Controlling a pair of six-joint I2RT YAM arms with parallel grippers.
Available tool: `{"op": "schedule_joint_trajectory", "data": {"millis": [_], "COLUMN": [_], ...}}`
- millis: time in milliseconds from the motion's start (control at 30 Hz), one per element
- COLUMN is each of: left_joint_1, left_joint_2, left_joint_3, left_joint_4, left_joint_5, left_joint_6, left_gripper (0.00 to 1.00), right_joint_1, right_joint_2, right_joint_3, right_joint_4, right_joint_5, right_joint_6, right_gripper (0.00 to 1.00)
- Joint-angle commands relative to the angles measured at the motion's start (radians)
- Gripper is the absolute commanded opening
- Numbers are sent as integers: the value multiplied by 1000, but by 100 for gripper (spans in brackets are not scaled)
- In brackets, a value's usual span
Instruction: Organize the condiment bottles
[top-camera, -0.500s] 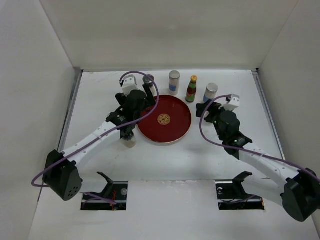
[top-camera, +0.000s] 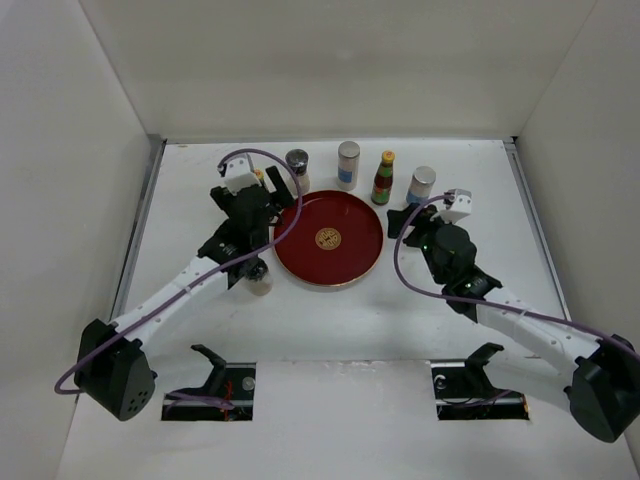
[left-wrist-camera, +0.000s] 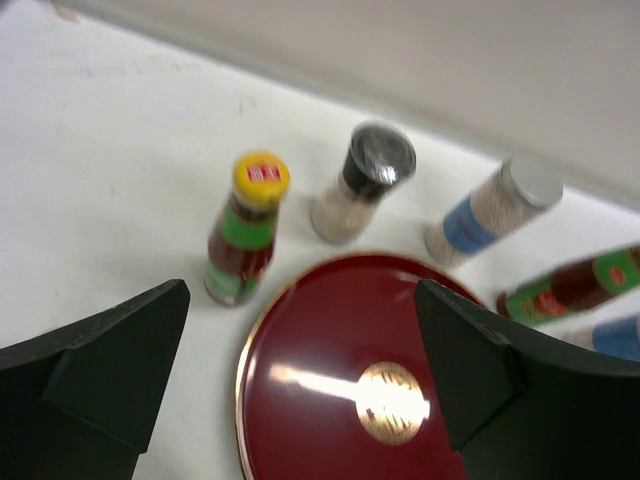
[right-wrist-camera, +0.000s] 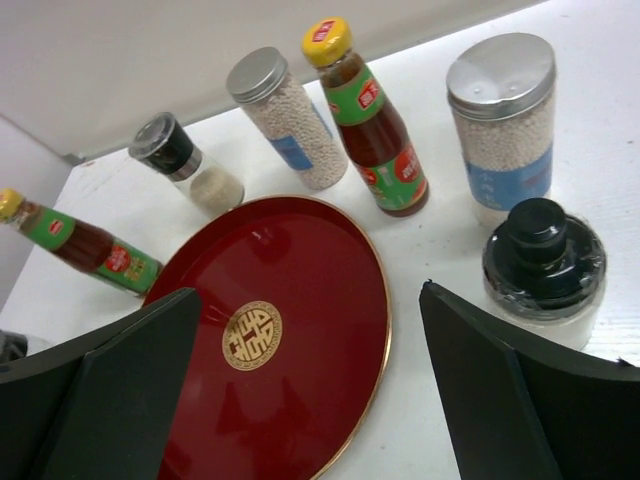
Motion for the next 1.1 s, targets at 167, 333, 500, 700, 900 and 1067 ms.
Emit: {"op": "schedule_joint_trajectory", "data": {"millis": [167,333,500,700,900,1067], "left_joint_1": [99,124,138,159,175,184], "left_joint_2": [59,201,294,355,390,418], "left_joint_3": [64,155,211,241,262,271], "left_joint_4": [245,205,194,196,188,181], "left_joint_5": [56,76,38,21,21,25], "left_joint_6": [176,184,219,239,240,242], "left_gripper": [64,47,61,61,58,52], "right_joint_1": [48,65,67,70,70,70], "right_joint_2": [55,62,67,78,76,67], "right_joint_3": [62,65,65,66,66,63], "right_joint_4": [68,74,77,77,76,79], "right_joint_5": [-65,-66,-66,-68,-69,-71], "right_joint_6": [-33,-56,-59,-55,-53,-58], "right_gripper": [26,51,71,73,74,73]}}
